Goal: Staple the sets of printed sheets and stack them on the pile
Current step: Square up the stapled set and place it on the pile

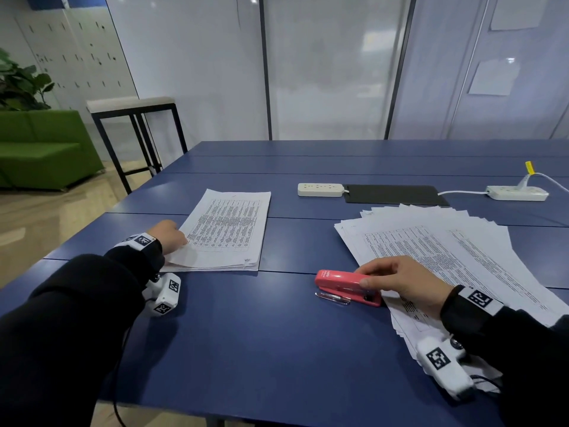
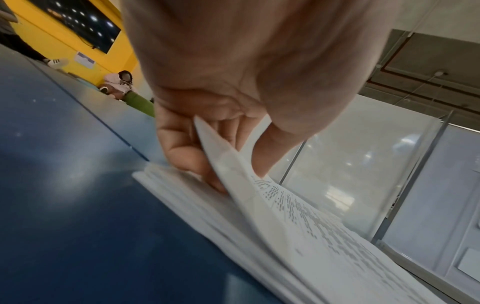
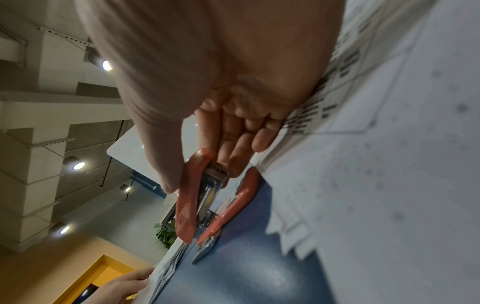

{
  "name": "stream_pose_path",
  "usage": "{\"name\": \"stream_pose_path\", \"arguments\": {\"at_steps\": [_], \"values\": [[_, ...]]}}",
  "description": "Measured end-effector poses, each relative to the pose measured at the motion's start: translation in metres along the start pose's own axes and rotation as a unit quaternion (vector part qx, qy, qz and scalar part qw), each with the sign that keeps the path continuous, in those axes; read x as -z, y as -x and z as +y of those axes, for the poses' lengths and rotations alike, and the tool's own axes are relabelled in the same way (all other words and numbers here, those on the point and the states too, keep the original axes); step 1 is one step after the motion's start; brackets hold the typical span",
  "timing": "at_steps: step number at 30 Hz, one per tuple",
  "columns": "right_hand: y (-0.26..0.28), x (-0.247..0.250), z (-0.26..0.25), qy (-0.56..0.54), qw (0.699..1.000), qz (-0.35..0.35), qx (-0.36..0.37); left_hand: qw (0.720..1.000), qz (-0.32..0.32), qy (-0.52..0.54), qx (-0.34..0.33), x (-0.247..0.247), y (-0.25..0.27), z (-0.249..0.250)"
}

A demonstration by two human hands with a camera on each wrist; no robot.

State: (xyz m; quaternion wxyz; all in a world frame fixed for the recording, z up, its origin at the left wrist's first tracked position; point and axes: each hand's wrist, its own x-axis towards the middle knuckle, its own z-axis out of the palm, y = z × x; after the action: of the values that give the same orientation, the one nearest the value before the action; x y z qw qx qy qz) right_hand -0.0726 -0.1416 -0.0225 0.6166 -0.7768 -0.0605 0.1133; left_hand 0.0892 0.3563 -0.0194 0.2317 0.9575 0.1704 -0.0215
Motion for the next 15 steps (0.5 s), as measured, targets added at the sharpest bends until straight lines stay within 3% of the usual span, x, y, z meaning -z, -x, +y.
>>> {"name": "stream_pose_path", "arguments": {"at_steps": [5,10,15], "values": [[0.002,0.001,-0.003,0.010,0.999,-0.032,-0.004,0.996,-0.023,-0.080,0.009,0.003,0.004,0.001],[0.005,0.006,-0.009,0.109,0.992,-0.060,0.003,0.976,-0.034,-0.208,-0.057,0.004,0.013,0.018],[0.008,0.003,-0.010,0.247,0.968,0.019,0.032,0.956,-0.083,-0.269,-0.077,-0.001,0.022,0.030]]}}
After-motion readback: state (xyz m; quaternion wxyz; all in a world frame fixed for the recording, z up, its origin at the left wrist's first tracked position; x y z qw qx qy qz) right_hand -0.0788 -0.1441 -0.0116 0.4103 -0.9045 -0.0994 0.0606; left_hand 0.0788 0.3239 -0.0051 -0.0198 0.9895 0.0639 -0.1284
